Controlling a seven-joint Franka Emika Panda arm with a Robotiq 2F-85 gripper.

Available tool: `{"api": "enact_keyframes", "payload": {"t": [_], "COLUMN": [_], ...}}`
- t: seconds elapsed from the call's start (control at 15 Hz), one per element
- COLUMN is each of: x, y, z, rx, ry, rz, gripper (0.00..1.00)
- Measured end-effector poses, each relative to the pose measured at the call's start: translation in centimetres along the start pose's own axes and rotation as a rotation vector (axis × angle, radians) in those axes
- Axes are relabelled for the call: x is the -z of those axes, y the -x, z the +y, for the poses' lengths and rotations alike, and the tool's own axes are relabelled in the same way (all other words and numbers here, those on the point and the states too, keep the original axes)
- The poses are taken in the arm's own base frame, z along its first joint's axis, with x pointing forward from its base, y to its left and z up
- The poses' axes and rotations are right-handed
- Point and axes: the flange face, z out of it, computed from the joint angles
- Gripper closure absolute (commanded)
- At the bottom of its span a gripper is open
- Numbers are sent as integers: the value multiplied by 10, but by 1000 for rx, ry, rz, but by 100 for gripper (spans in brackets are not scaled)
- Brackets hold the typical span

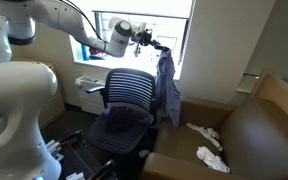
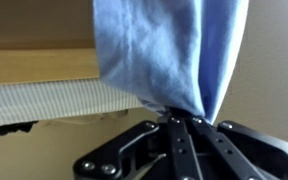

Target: Move the shirt from the chair to the couch

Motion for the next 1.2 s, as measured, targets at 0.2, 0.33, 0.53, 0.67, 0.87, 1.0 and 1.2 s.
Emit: {"api": "enact_keyframes", "payload": {"t": [0.2, 0.33, 0.53, 0.67, 0.87, 1.0, 1.2], "x": [-14, -12, -29, -61, -114, -141, -174], "y": [10, 12, 2, -15, -53, -83, -129], "z": [37, 36, 52, 84, 155, 205, 264], "rx": [-36, -37, -71, -114, -186, -227, -245], "ry": [-9, -10, 47, 123, 266, 358, 523], "rz": [-39, -37, 55, 119, 205, 268, 344], "gripper": [100, 100, 100, 100, 100, 100, 100]}}
